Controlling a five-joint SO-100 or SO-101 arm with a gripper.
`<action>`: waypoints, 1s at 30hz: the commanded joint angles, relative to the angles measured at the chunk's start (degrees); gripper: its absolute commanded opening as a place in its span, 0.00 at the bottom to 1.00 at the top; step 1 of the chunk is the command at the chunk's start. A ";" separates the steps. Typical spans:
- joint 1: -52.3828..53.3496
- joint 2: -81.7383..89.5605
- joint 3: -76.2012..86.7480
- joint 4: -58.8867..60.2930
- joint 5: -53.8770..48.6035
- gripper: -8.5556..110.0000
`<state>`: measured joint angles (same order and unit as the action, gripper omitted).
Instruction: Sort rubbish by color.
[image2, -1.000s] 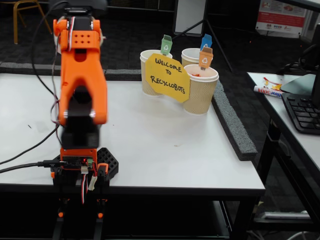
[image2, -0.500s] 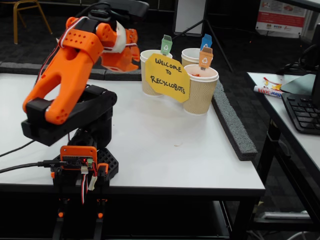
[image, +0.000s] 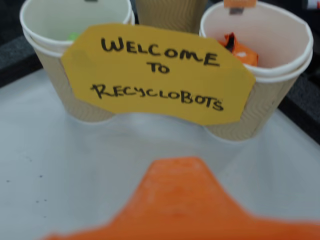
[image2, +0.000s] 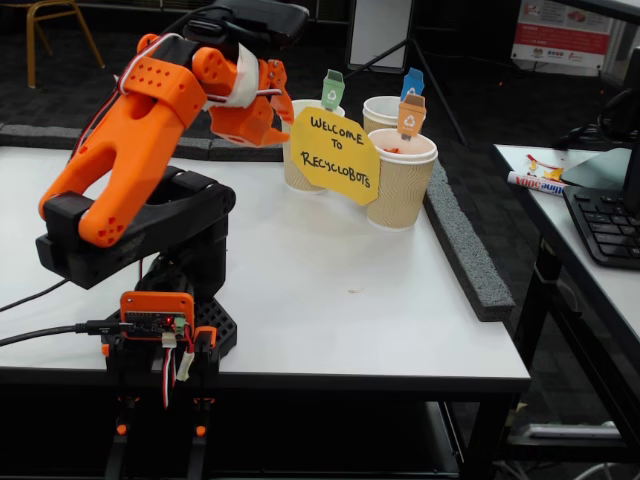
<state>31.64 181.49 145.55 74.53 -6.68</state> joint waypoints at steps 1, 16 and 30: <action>-5.71 -0.53 -1.41 -2.72 -0.79 0.07; -23.55 -0.53 10.72 -7.73 -0.79 0.07; -31.90 -0.53 27.69 -19.42 -0.35 0.07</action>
<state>2.20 180.62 175.17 57.66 -6.68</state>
